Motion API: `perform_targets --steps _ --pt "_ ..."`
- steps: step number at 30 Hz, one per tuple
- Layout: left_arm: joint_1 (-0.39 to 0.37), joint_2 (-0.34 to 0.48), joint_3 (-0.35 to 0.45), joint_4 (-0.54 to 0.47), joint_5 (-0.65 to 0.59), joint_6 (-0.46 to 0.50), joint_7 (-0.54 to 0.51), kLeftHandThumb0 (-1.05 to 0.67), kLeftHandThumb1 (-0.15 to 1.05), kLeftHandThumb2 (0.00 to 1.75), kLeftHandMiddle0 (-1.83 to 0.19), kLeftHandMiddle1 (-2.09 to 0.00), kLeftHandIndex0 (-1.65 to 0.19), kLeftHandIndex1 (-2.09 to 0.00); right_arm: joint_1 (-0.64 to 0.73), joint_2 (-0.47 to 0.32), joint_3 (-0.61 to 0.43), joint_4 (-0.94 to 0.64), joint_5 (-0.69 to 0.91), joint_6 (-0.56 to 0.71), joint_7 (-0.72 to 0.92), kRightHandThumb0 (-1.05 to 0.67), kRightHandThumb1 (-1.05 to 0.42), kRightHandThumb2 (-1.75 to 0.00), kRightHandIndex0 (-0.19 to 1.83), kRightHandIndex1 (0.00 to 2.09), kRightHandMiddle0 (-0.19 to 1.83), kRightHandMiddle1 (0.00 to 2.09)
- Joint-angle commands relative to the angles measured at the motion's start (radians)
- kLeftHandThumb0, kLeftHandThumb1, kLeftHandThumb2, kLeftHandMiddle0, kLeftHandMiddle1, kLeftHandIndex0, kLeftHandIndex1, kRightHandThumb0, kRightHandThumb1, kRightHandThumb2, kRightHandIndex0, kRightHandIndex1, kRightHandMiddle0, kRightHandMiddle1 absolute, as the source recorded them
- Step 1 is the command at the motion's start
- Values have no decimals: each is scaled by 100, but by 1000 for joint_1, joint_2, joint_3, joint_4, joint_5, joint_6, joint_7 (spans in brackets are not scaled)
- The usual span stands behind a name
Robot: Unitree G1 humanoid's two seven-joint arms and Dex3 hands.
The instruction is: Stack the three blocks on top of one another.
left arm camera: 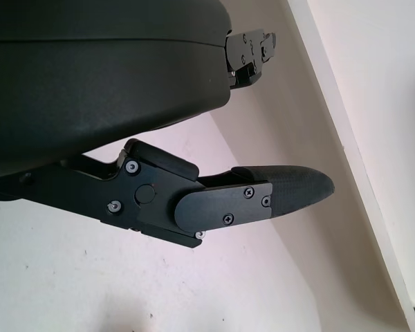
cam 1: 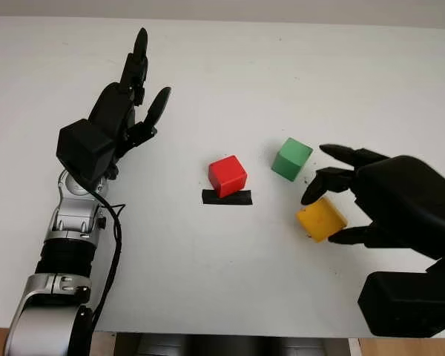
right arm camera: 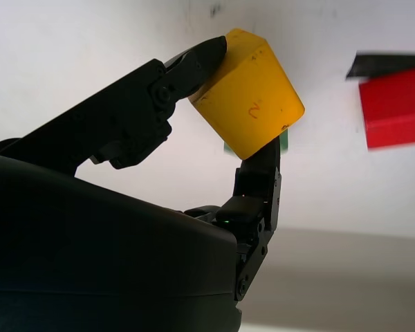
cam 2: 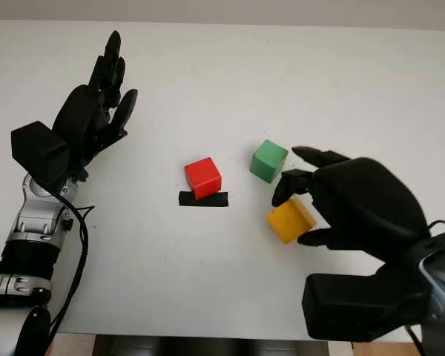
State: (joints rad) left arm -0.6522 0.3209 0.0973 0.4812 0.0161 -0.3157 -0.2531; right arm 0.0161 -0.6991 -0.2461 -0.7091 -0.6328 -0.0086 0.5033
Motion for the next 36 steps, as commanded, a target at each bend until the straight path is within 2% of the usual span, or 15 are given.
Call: perform_targets --steps 1,5,10,13,17,20,22,24,28,30,36 --pt "17 8 -2 5 3 -18 5 -69 105 53 18 -6 19 -3 -24 -16 -29 -29 13 3 4 -28 -80 -5 38 6 76 74" --pt "15 7 -3 12 0 -26 5 -70 105 52 17 -6 19 -3 -89 -47 -63 -52 45 25 39 -31 -79 -5 43 7 89 58" --pt "7 5 -4 25 -6 -30 -2 -70 105 52 18 -5 19 -2 -207 -84 -72 -52 111 115 104 -30 -79 -5 42 6 100 37" --pt "1 3 -5 35 -8 -32 -4 -70 105 52 19 -5 19 -1 -314 -93 -40 6 151 148 104 -31 -76 -4 46 7 108 35" --pt "-4 3 -9 45 5 -45 9 -71 105 52 18 -5 19 -2 -456 -74 16 110 242 232 117 -24 -73 -5 48 7 112 28" --pt "-6 2 -11 51 8 -52 16 -70 105 53 18 -5 19 -2 -570 -27 67 224 356 344 139 -19 -75 -6 47 5 115 21" --pt "-5 1 -12 51 8 -50 21 -70 105 54 18 -5 19 -2 -630 -4 96 286 410 417 146 -16 -79 -6 36 4 92 58" --pt "-2 0 -12 44 4 -40 22 -71 105 54 18 -5 19 -2 -669 17 122 359 441 416 130 -19 -81 -6 32 4 73 95" --pt "5 4 -9 33 -3 -29 19 -72 105 54 18 -5 19 -1 -727 80 158 524 500 363 86 -30 -85 -6 27 3 53 140" --pt "5 7 -8 33 -3 -26 20 -72 105 55 18 -6 19 -2 -744 98 180 588 504 332 63 -38 -87 -6 27 3 46 152" --pt "1 7 -3 40 -14 -26 14 -72 105 56 19 -5 19 -1 -790 153 229 724 529 336 41 -45 -93 -6 23 1 34 162"
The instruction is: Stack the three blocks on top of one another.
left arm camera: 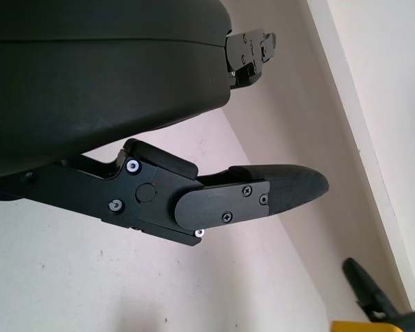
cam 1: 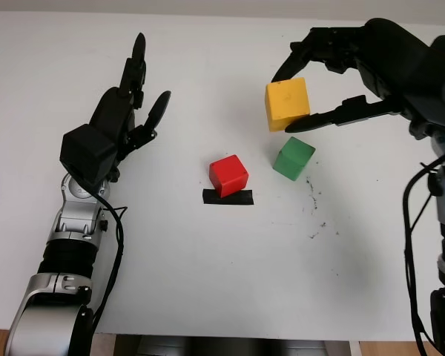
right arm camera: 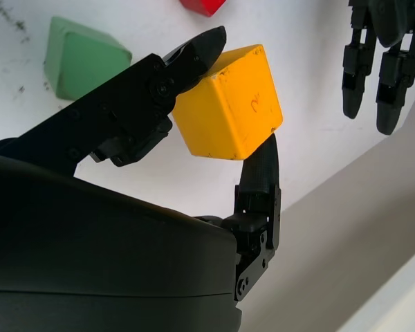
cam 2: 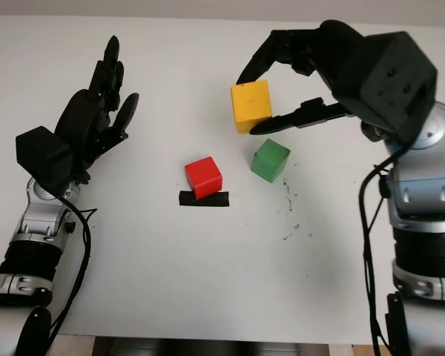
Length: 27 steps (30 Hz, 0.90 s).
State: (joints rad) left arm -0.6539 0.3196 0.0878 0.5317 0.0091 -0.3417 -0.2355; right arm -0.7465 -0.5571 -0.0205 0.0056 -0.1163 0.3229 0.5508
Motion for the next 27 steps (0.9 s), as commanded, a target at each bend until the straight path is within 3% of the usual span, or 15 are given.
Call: perform_targets --steps 1,13,27 --pt "3 6 7 -13 -12 5 -4 -73 105 56 19 -5 19 -1 -31 19 11 25 15 4 -7 -45 -93 -6 22 1 34 162" --pt "5 5 8 -22 -31 26 0 -75 105 56 19 -5 19 -2 -37 93 72 187 54 -48 -4 -46 -94 -5 17 2 32 166" --pt "2 10 7 -17 -25 25 3 -74 105 56 18 -5 19 -4 -24 145 109 216 99 -45 54 -48 -93 -6 17 4 34 170"
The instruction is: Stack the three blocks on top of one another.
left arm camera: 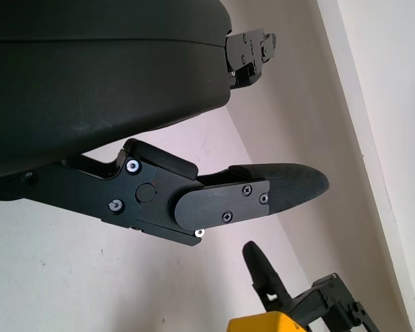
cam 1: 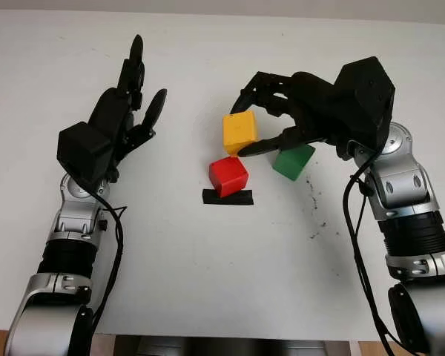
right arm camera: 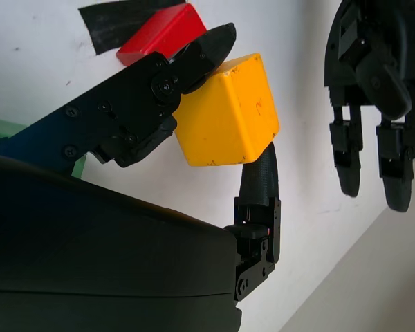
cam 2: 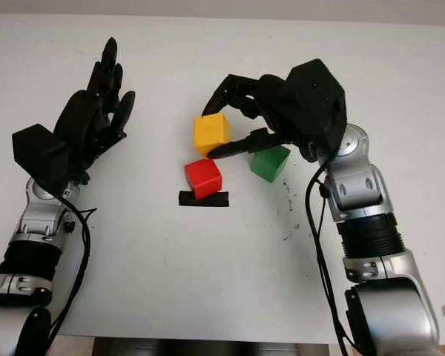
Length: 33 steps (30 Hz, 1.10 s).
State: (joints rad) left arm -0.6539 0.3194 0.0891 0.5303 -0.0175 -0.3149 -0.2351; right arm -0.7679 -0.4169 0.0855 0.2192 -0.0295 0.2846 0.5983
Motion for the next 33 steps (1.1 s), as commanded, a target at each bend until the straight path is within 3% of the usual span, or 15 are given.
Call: perform_targets --steps 1,16,33 --pt "3 12 4 -17 4 0 4 -74 105 56 18 -5 19 -4 -6 9 1 6 20 -4 15 -49 -93 -6 18 4 34 170" --pt "2 12 2 -9 11 -10 4 -73 105 53 17 -6 19 -3 -25 21 -8 20 97 36 58 -50 -94 -6 18 4 37 168" --pt "16 17 0 -39 19 1 1 -72 105 52 17 -5 19 -4 -7 14 31 15 71 47 74 -48 -94 -5 18 5 30 171"
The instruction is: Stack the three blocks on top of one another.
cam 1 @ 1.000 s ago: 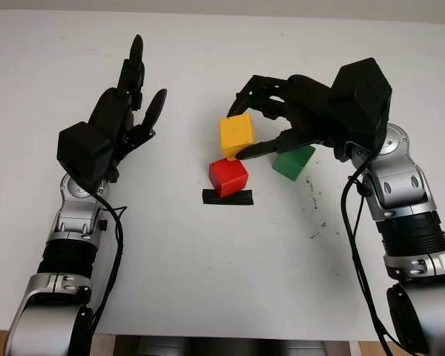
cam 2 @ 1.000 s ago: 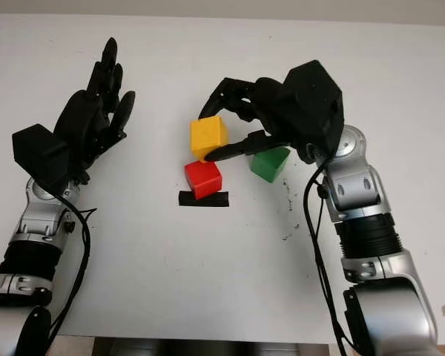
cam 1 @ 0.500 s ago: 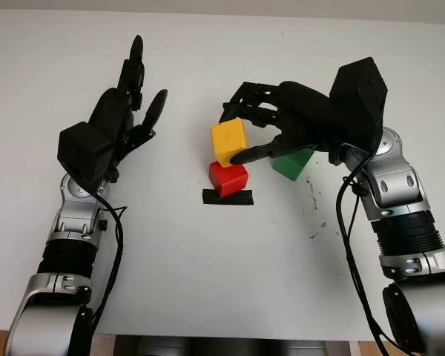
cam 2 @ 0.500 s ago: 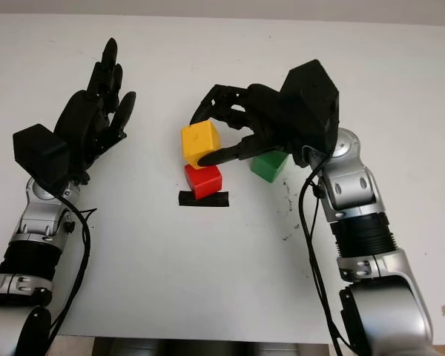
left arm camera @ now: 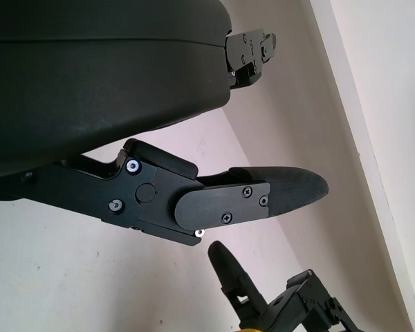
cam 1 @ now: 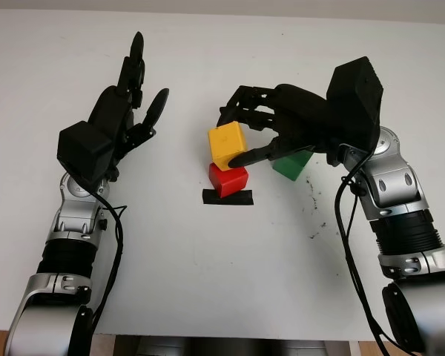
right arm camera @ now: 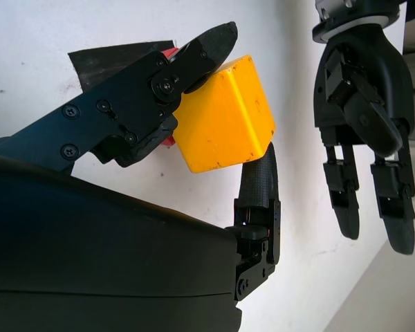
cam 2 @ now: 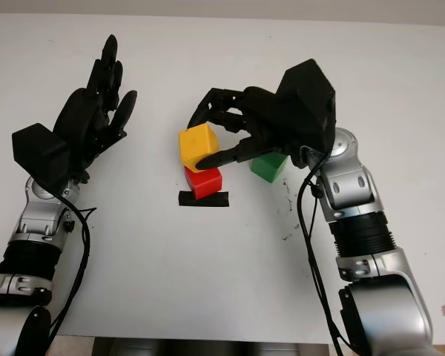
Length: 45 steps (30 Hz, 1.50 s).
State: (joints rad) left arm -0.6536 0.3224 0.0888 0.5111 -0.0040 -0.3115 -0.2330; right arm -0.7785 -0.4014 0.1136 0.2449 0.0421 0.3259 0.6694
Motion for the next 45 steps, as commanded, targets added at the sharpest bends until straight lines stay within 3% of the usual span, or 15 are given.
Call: perform_targets --steps 1,19,32,45 --pt "16 13 0 -21 5 -1 -2 -72 105 52 17 -5 19 -4 6 -2 5 -14 -2 11 3 -48 -94 -5 18 5 30 171" --pt "38 10 4 -65 -10 29 1 -73 105 53 18 -5 19 -5 49 -10 21 -23 -22 9 17 -50 -91 -5 21 7 36 171" --pt "50 12 2 -77 -2 29 4 -72 105 52 17 -5 19 -4 89 -46 88 -29 -213 -218 -76 -47 -93 -6 21 6 31 169" --pt "50 8 0 -76 4 30 11 -71 105 54 16 -6 18 -5 87 -45 69 -16 -226 -272 -101 -48 -97 -6 19 5 29 164"
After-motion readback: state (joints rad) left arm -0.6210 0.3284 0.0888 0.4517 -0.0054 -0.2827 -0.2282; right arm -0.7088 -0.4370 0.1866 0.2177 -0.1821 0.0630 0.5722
